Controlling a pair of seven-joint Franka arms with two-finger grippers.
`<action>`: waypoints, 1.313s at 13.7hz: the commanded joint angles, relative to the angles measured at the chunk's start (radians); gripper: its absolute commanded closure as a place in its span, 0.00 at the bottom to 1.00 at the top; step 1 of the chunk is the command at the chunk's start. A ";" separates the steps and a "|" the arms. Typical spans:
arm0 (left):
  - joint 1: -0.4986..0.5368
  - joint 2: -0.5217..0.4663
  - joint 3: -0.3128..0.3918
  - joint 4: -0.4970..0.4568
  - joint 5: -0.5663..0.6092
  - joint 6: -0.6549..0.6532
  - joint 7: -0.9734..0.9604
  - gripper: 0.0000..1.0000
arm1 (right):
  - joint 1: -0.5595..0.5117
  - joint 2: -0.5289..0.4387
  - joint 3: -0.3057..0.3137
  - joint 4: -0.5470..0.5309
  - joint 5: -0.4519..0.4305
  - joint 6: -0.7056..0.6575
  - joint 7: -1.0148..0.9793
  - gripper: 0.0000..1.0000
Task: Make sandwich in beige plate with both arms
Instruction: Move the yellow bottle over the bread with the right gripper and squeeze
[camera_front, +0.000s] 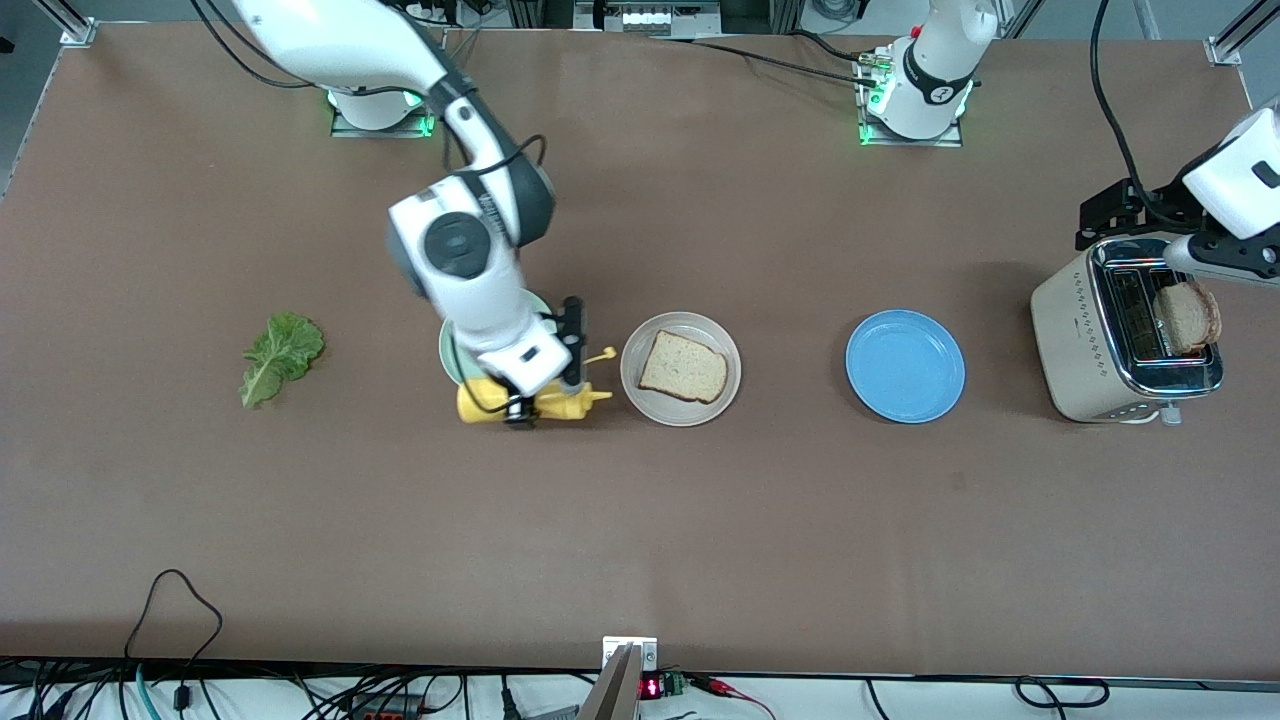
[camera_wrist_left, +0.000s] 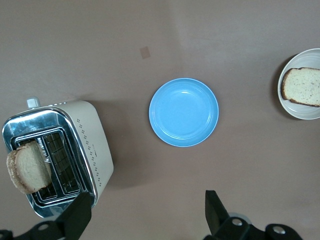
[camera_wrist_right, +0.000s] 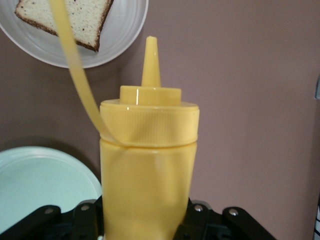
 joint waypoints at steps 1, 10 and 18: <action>-0.047 -0.045 0.052 -0.045 -0.012 0.012 -0.006 0.00 | 0.083 0.052 -0.012 0.030 -0.155 -0.003 0.180 0.64; -0.056 -0.037 0.055 -0.037 -0.011 0.003 -0.004 0.00 | 0.264 0.202 -0.108 0.202 -0.278 -0.133 0.327 0.64; -0.053 -0.025 0.049 -0.034 -0.014 0.002 0.001 0.00 | 0.099 0.110 -0.100 0.202 0.033 -0.113 0.215 0.62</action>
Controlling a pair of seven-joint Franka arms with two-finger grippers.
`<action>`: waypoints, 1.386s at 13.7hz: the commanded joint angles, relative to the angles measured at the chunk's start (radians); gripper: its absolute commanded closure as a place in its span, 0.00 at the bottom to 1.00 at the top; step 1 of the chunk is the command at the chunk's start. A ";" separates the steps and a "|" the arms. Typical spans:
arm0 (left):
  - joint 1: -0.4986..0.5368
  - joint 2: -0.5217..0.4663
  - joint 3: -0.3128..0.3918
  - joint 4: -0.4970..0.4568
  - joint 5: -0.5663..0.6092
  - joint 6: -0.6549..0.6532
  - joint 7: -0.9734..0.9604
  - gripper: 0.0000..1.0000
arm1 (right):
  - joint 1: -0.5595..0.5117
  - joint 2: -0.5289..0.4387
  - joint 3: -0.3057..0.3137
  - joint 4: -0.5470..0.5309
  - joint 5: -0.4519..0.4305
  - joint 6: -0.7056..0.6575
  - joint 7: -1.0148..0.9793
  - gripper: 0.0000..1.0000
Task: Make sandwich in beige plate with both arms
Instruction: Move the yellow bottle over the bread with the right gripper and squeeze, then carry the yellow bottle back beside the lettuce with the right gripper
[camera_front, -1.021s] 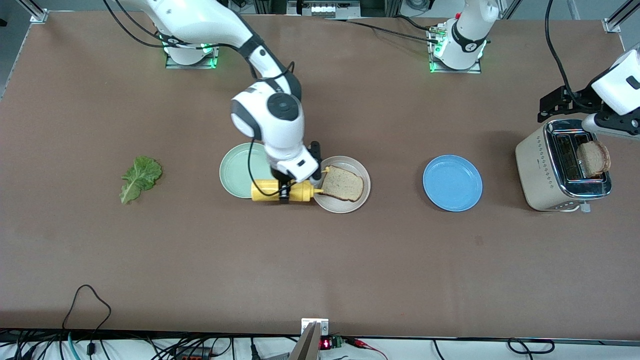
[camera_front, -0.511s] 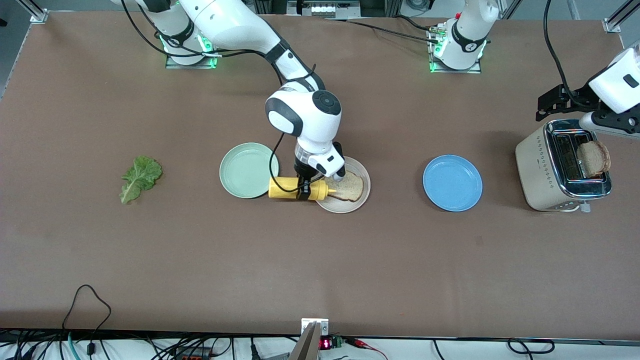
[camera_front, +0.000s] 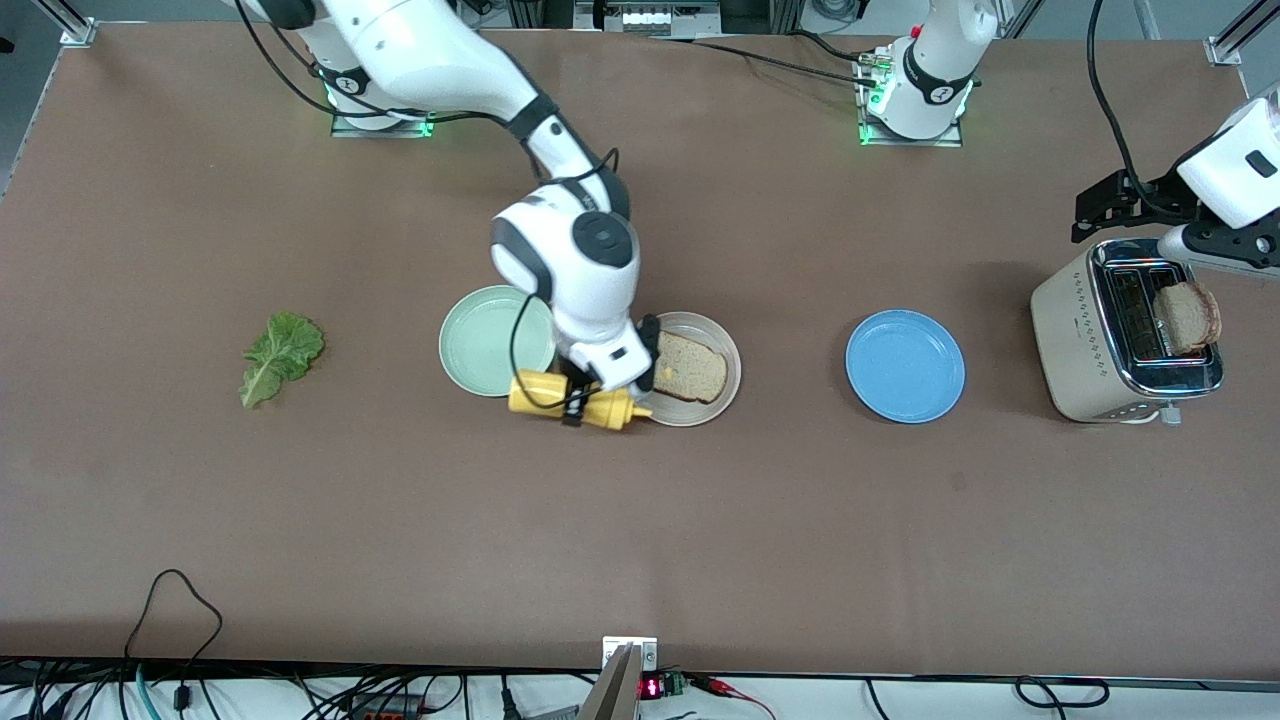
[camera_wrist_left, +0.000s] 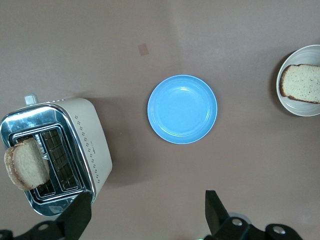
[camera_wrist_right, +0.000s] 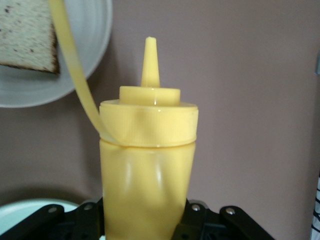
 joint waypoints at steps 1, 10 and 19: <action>-0.014 -0.006 -0.003 -0.007 -0.014 0.000 -0.011 0.00 | -0.050 -0.059 0.022 -0.011 0.149 -0.010 -0.065 0.62; -0.009 -0.006 -0.006 -0.005 -0.014 -0.006 -0.010 0.00 | -0.344 -0.256 0.022 -0.240 0.876 -0.022 -0.765 0.61; -0.009 -0.006 -0.006 -0.005 -0.014 -0.006 -0.010 0.00 | -0.657 -0.343 0.019 -0.595 1.419 -0.249 -1.472 0.61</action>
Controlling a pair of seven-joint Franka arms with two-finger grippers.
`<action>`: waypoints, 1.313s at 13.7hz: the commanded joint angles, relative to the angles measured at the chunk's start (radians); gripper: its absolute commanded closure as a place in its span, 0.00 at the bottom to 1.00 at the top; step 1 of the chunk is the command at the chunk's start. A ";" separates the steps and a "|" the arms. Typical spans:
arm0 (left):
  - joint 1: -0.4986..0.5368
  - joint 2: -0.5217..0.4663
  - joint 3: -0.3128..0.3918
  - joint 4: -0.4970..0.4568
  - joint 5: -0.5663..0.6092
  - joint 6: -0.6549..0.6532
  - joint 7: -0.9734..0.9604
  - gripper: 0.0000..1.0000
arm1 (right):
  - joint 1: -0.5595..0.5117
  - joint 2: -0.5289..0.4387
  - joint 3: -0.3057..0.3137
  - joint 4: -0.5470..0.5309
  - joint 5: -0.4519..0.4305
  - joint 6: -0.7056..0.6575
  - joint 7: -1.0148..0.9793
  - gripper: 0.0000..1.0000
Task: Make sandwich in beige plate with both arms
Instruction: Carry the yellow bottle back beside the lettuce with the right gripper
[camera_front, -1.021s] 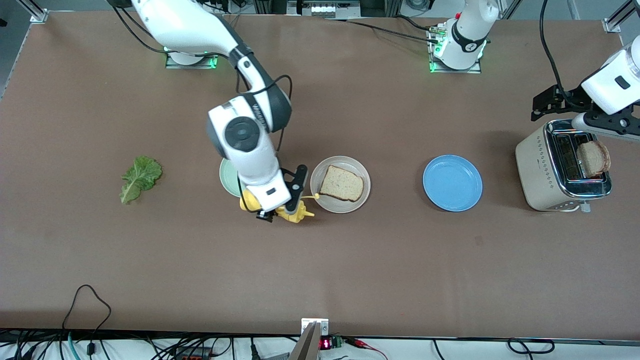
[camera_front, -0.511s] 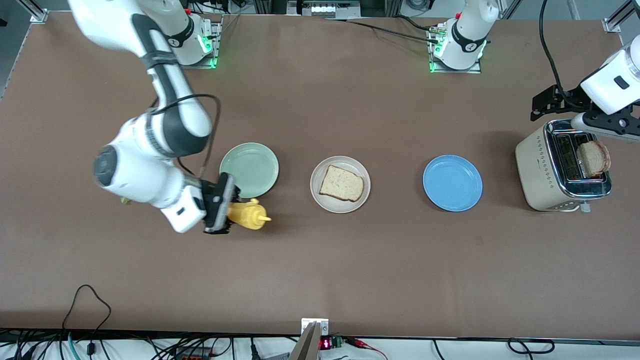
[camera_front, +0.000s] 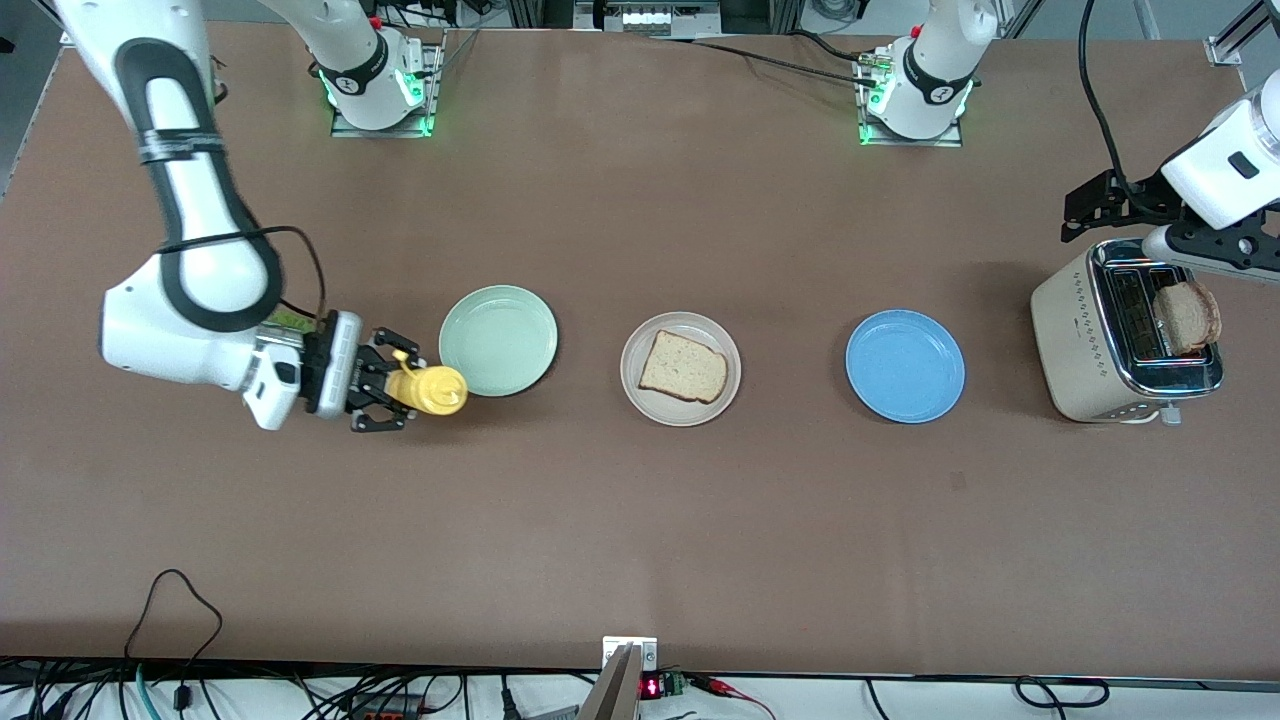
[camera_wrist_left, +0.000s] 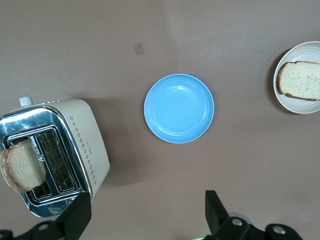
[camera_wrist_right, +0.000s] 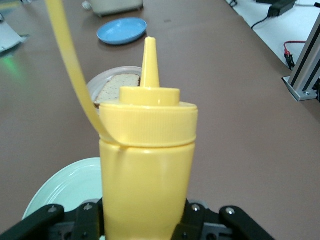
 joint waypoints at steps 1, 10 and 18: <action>-0.001 -0.005 0.002 -0.005 -0.014 -0.005 -0.008 0.00 | -0.143 -0.006 0.021 -0.083 0.105 -0.145 -0.170 0.61; 0.002 -0.005 0.002 -0.005 -0.014 -0.005 -0.006 0.00 | -0.338 0.266 0.021 -0.077 0.242 -0.501 -0.502 0.61; 0.002 -0.005 0.002 -0.003 -0.014 -0.005 -0.006 0.00 | -0.352 0.321 0.018 -0.022 0.230 -0.543 -0.631 0.05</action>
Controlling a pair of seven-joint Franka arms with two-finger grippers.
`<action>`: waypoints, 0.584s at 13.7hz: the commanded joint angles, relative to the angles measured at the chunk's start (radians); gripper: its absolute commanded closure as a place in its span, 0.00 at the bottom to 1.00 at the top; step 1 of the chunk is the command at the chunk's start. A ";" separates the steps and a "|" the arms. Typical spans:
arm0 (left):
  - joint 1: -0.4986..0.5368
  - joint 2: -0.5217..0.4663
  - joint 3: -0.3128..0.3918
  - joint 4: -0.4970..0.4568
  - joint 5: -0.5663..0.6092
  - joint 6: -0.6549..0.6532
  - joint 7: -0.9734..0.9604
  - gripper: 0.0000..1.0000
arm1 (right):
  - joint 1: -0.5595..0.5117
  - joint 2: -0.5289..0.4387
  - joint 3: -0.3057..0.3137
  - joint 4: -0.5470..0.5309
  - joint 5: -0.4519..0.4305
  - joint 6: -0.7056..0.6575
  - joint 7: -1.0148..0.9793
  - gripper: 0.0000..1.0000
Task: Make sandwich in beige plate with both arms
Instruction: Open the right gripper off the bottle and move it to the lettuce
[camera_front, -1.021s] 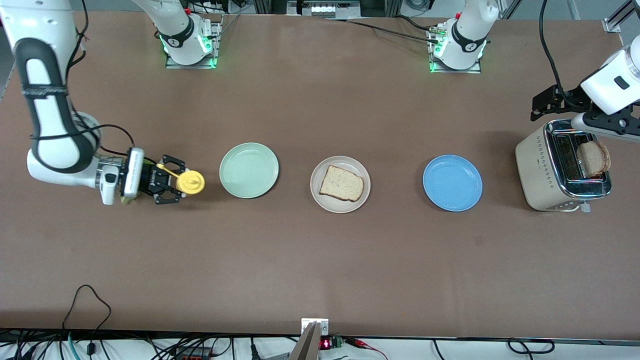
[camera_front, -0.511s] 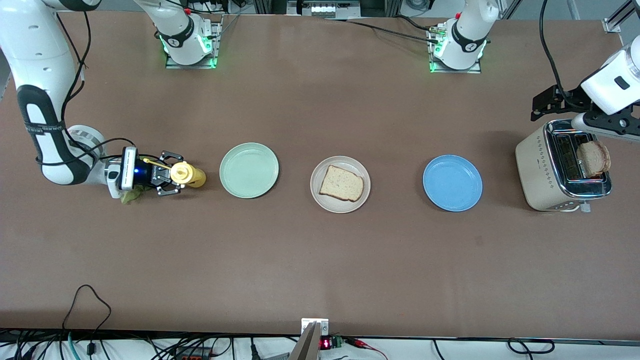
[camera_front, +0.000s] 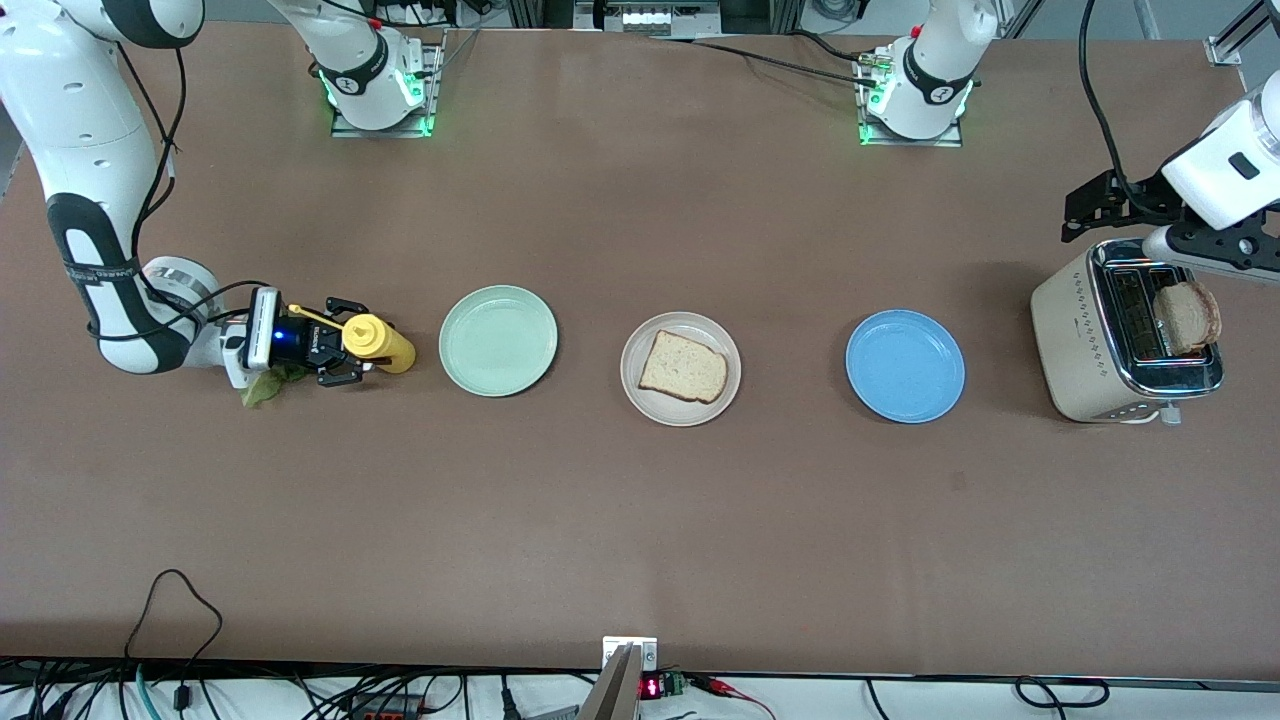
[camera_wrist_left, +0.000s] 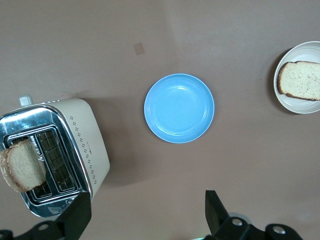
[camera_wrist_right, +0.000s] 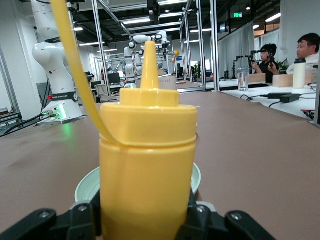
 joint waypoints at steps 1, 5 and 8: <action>0.002 -0.006 0.001 -0.004 -0.014 -0.005 -0.006 0.00 | -0.020 0.004 0.010 0.071 -0.006 -0.026 -0.007 0.00; 0.002 -0.006 0.001 -0.002 -0.014 -0.005 -0.006 0.00 | -0.035 -0.019 -0.014 0.097 -0.092 -0.027 0.013 0.00; 0.002 -0.006 0.001 -0.002 -0.014 -0.005 -0.006 0.00 | -0.052 -0.020 -0.051 0.097 -0.138 -0.047 0.044 0.00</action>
